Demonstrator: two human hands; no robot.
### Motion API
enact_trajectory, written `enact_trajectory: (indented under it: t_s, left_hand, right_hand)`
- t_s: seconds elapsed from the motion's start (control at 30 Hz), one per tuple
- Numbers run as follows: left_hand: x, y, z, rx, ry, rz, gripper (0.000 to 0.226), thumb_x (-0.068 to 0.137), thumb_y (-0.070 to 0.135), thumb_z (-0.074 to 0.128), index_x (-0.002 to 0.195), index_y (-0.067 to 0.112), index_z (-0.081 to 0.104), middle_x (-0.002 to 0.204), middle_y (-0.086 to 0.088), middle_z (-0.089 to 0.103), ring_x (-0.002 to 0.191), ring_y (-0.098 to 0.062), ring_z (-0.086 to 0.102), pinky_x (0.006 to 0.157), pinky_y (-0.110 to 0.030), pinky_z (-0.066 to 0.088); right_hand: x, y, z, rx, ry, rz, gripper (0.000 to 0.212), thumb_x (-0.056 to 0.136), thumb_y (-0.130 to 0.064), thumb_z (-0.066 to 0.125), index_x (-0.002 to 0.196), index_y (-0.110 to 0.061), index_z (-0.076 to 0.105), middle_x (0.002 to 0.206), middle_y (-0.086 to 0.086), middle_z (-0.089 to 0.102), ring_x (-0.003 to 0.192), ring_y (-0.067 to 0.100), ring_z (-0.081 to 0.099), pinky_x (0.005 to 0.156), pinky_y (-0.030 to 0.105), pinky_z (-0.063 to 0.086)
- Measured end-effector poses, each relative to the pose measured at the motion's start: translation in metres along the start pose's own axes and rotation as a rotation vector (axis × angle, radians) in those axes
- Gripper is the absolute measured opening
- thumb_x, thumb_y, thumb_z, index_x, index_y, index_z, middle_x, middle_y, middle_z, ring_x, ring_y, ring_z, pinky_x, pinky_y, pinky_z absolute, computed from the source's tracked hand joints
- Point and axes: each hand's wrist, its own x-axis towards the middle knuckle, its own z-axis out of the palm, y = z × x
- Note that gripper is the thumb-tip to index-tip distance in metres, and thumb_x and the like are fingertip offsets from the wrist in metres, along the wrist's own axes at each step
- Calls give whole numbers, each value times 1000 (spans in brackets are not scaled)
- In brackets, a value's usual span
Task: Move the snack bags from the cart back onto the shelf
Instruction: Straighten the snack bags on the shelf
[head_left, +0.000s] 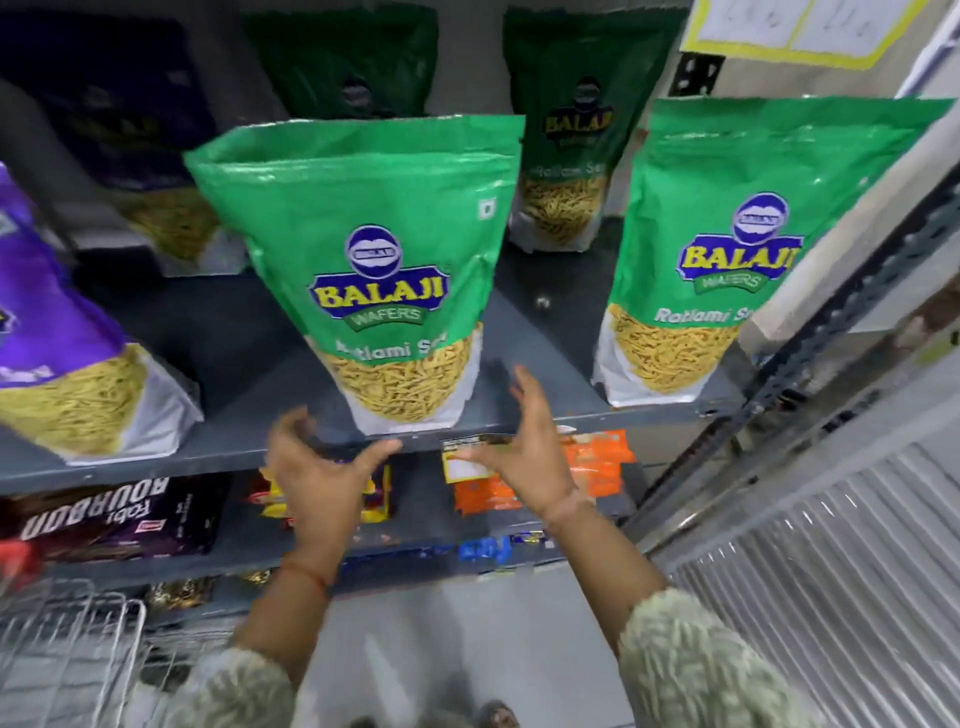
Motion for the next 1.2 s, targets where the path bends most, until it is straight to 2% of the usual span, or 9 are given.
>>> enact_trajectory:
  t_s: [0.17,0.43,0.5,0.63,0.77,0.87,0.97,1.07,1.2]
  left_hand:
    - [42,1,29,126,-589,61,86,59,23,82,132,15,38,135,0,49,126,-17,43,98,-32,37]
    - [52,-16,18,19,-629,32,76,59,24,81,127,18,47,129,-2,58,120,-19,52,103,-37,43]
    - [49,-19,3,-8,-593,11,80,61,24,81,131,19,43,129,0,57,121,-14,50,104,-32,41]
    - [39,-40,-66,22,-252,35,60,60,35,79,113,18,56,90,-4,62,82,-19,57,78,-35,50]
    - [78,-78,-144,140,70,66,96,44,68,68,111,3,50,105,-20,52,104,-31,46,88,-32,35]
    - [134,-97,-181,92,-102,63,115,38,61,74,134,11,32,137,-6,46,127,-20,41,106,-27,35]
    - [163,-104,-187,38,-379,97,104,49,28,87,136,28,28,124,25,48,110,0,49,75,3,37]
    - [168,-113,-184,31,-364,84,100,47,33,85,133,23,35,114,14,51,104,-7,50,66,-8,35]
    - [171,-120,-186,-34,-426,36,101,42,50,78,131,28,34,117,16,54,105,-3,50,74,-13,39]
  right_hand:
    - [35,-2,6,-95,-7,120,80,61,-11,80,126,-4,33,124,17,52,113,28,51,88,32,44]
    - [34,-4,24,-58,56,28,77,56,-5,82,119,-6,39,114,1,51,110,20,51,78,13,40]
    - [25,-2,33,-15,151,-43,87,49,-10,85,123,-9,38,123,7,51,117,23,49,94,17,42]
    - [-27,-11,87,-256,467,-176,85,60,-46,71,128,-9,36,137,19,37,129,23,30,109,13,15]
    - [-36,-43,183,-229,220,-296,78,63,-47,70,127,-16,38,132,-1,37,127,12,32,109,17,23]
    - [3,-72,239,-64,-86,-136,99,56,-25,83,136,-14,25,137,-7,33,128,3,30,104,13,27]
    - [37,-82,268,51,-173,-19,78,57,-7,83,116,-19,35,112,-13,48,102,3,49,82,12,40]
    - [40,-75,285,-109,-89,48,54,62,-12,80,91,-15,34,80,-11,46,76,11,46,69,24,35]
    - [39,-80,288,-105,-39,34,55,61,-7,80,95,-15,37,82,-19,45,74,2,49,69,23,39]
